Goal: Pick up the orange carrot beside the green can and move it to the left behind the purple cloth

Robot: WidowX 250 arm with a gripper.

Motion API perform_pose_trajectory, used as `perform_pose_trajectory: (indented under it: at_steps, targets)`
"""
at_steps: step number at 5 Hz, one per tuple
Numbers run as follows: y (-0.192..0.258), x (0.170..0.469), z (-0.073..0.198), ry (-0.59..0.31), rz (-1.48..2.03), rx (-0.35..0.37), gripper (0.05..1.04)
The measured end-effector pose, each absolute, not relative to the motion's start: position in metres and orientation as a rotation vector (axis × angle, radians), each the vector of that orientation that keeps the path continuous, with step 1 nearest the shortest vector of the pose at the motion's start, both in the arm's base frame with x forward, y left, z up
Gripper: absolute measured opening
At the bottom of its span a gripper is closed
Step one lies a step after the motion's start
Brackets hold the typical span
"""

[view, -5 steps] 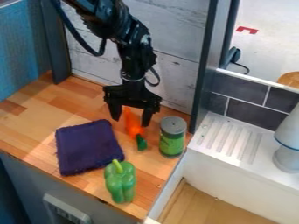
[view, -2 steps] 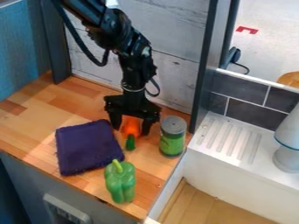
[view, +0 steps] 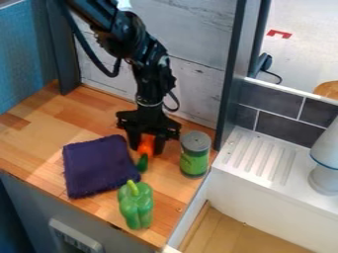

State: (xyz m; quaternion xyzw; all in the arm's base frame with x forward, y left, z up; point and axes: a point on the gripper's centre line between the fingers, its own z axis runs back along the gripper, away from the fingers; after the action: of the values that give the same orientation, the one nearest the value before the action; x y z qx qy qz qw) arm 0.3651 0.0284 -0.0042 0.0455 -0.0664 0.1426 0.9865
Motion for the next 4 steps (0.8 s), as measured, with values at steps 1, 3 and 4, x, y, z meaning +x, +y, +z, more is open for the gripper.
perform_pose_trajectory:
  at_steps: [1, 3, 4]
  targets:
    - [0.026, 0.359, 0.005, -0.141, 0.271, 0.073, 0.596]
    - [0.054, 0.353, 0.035, -0.174, 0.211, -0.032, 0.596]
    - [0.079, 0.343, 0.037, -0.147, 0.220, -0.067, 0.596]
